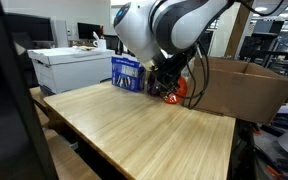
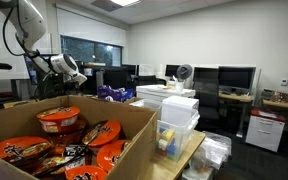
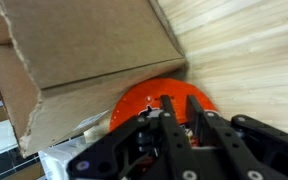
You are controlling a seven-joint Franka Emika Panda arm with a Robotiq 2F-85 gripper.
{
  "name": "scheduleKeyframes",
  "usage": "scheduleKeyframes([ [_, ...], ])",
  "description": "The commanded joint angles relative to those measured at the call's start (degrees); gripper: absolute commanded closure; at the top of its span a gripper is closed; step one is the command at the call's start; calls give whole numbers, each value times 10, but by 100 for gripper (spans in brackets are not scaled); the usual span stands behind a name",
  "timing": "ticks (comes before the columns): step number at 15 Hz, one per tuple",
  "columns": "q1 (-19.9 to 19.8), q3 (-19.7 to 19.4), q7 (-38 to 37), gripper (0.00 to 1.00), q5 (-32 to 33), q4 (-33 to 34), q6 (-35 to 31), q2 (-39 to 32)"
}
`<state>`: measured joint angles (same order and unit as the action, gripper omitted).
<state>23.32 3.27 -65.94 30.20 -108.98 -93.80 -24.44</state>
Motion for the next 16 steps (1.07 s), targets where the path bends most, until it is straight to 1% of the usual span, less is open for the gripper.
scheduleKeyframes([
  [1, -10, 19, 47, 98, 48, -35, 19, 67],
  [2, -17, 27, 80, 98, 68, -43, 19, 89],
  [3, -22, 30, 95, 98, 78, -51, 8, 102],
  [4, -36, 35, 130, 98, 94, -76, -31, 134],
  [8, -68, 39, 199, 98, 99, -115, -111, 178],
  [12, -101, 34, 284, 98, 67, -144, -202, 209],
  [16, -128, 30, 377, 97, 0, -152, -253, 217],
])
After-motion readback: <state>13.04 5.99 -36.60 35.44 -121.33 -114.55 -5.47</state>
